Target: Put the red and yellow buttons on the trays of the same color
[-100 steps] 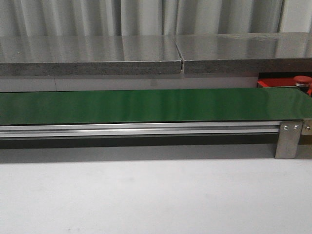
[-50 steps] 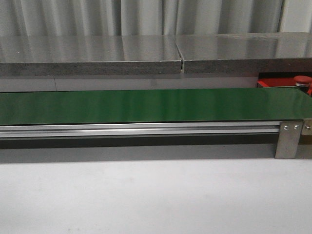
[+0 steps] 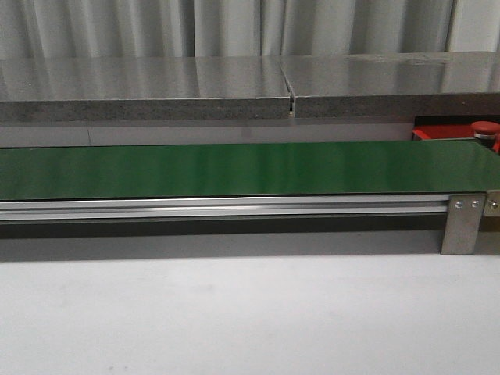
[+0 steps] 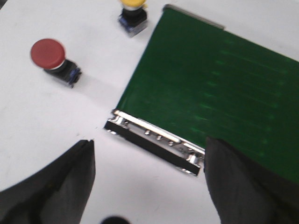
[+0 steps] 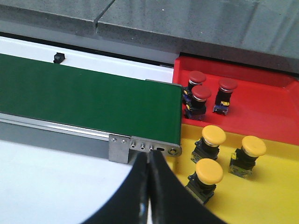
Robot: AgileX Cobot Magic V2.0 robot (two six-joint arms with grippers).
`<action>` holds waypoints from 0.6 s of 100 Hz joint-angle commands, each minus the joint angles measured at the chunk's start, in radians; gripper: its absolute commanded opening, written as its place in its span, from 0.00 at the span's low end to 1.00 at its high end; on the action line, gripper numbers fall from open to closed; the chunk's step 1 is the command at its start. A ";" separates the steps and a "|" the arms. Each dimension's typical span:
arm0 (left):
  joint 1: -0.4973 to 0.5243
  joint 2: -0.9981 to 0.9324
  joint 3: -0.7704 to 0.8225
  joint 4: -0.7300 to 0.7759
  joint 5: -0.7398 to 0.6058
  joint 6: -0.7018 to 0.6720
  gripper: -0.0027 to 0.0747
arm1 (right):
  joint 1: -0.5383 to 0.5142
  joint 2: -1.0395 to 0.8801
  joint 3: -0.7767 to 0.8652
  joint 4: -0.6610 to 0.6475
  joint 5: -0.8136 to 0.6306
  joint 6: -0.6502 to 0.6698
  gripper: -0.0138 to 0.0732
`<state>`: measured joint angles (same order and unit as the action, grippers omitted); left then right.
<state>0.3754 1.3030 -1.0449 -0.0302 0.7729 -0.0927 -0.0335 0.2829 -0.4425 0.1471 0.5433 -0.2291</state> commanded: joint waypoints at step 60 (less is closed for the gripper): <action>0.178 0.416 -0.320 -0.011 0.163 -0.034 0.67 | 0.001 0.008 -0.026 0.010 -0.072 -0.007 0.08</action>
<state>0.5507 1.7149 -1.3052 -0.0378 0.9448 -0.1162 -0.0335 0.2829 -0.4425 0.1471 0.5433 -0.2291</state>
